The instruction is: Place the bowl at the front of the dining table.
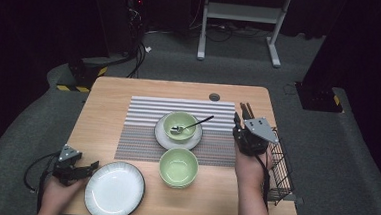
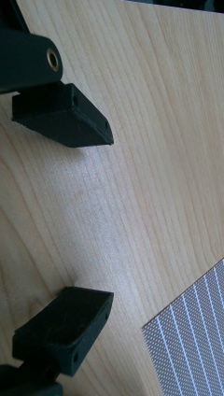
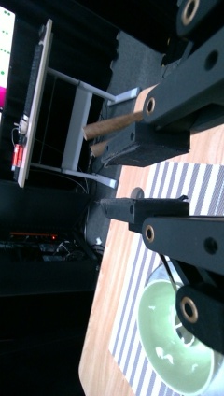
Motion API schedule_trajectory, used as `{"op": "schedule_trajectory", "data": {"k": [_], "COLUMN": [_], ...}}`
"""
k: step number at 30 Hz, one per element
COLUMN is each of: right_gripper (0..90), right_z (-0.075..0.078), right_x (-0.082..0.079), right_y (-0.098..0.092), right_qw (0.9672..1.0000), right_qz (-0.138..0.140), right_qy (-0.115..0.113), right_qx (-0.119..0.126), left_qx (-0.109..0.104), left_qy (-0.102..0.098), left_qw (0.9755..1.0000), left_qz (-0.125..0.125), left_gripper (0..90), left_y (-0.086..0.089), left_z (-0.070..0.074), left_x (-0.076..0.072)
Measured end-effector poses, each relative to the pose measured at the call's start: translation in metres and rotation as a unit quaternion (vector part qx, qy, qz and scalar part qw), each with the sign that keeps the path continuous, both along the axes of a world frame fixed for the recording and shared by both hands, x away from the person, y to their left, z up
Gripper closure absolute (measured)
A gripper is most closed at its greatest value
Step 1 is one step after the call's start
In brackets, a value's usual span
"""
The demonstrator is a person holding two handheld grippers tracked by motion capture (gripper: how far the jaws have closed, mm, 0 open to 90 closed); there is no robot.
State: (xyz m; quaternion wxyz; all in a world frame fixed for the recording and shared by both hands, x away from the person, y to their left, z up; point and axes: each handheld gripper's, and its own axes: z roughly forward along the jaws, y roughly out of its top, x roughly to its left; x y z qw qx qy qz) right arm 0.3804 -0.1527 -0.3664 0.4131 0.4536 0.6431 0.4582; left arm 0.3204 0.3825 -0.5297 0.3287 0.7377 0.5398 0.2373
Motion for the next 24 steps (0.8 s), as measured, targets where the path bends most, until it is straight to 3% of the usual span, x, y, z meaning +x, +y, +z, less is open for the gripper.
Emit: {"op": "schedule_trajectory", "data": {"k": [9, 24], "right_gripper": [67.7, 63.4], "right_z": [0.004, 0.008], "right_x": [0.006, 0.022], "right_y": [-0.001, -0.009], "right_qw": [0.9997, 0.9990], "right_qz": [-0.019, -0.043], "right_qy": [-0.009, 0.000], "right_qx": [-0.011, -0.015], "left_qx": [0.001, 0.001], "left_qy": [0.000, 0.000], "left_qw": [1.0000, 1.0000], "left_qz": [0.000, 0.000], "left_gripper": [20.5, 20.5], "left_y": [0.000, 0.000], "left_z": [0.000, 0.000], "left_x": [0.000, 0.000]}}
